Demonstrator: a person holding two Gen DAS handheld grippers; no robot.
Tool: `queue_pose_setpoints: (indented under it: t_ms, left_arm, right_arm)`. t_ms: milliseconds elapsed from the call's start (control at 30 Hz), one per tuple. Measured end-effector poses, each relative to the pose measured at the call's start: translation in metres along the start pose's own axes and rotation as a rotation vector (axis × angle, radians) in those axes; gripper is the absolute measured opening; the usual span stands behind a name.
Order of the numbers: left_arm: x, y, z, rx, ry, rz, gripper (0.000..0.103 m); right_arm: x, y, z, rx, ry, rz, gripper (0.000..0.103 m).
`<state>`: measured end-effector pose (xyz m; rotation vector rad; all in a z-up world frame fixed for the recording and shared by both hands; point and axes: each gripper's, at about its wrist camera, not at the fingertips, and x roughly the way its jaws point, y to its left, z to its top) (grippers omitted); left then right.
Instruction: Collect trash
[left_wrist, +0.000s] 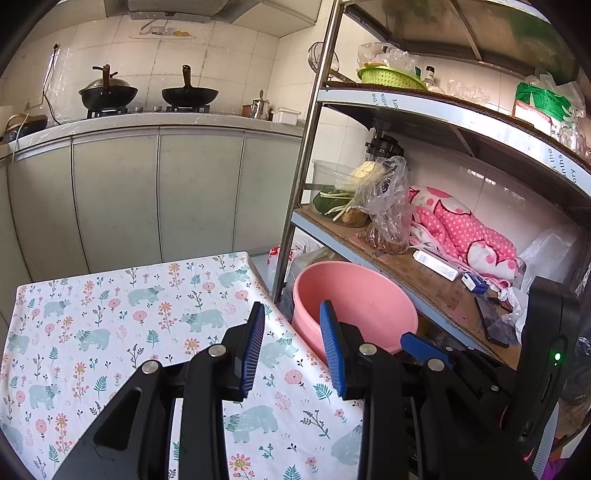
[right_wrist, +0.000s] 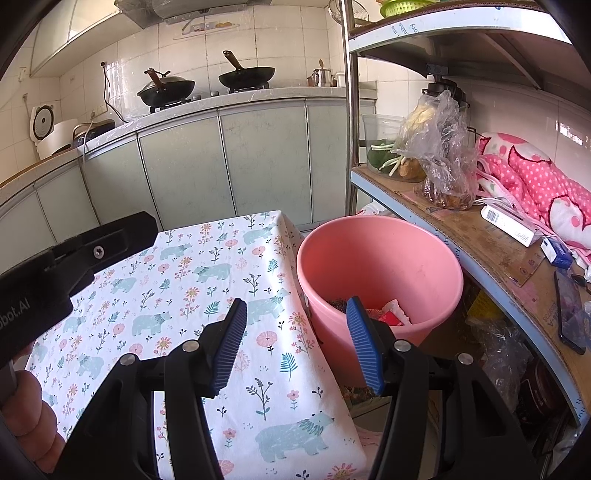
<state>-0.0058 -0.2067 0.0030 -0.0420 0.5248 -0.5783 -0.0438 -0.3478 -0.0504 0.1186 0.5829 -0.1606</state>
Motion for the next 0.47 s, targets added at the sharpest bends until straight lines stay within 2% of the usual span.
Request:
queue_pose_setpoints:
  t_ms: [467]
  left_arm:
    - [0.0034, 0.0057, 0.0001, 0.003, 0.021, 0.004, 0.030]
  right_arm:
    - [0.0038, 0.0014, 0.0012, 0.000, 0.013, 0.002, 0.057]
